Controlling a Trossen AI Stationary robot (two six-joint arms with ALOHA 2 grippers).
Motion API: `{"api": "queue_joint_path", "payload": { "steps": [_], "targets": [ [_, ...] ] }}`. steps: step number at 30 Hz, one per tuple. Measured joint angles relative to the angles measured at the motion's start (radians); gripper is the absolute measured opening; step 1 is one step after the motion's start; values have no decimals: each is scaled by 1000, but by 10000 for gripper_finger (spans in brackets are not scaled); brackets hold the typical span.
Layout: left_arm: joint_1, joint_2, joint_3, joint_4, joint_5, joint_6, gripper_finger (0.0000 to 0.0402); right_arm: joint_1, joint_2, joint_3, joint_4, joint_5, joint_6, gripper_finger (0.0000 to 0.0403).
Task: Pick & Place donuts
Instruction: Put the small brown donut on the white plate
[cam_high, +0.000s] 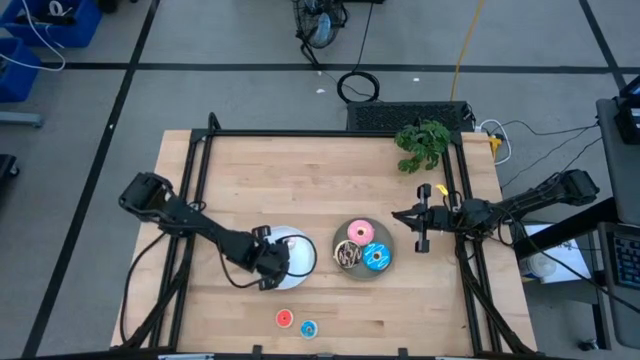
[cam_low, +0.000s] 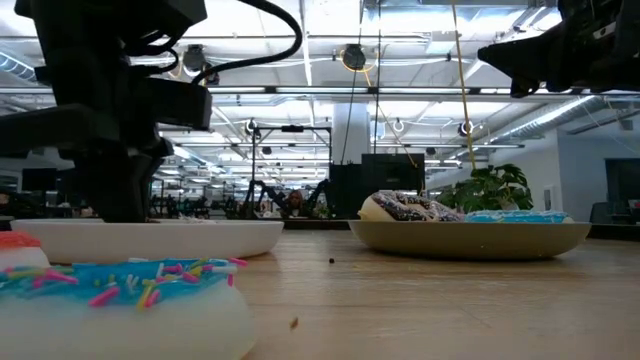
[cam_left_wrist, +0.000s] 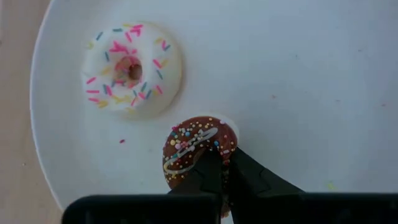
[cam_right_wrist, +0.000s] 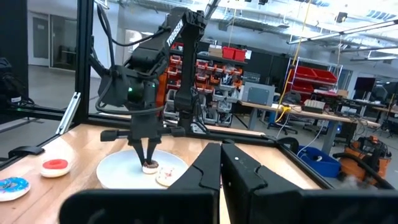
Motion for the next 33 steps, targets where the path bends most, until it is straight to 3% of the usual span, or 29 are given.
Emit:
{"api": "queue_joint_path", "payload": {
  "steps": [10,16,22,33],
  "targets": [
    [10,-24,-3,7,73,-51,135,0,0,0,-2,0,2,0],
    [12,-24,-3,6,107,-66,178,0,0,0,-2,0,2,0],
    [18,-24,93,-142,122,-44,169,0,0,0,-1,0,2,0],
    [12,-25,431,-423,61,-29,122,0,0,0,-1,0,2,0]
  ]
}}
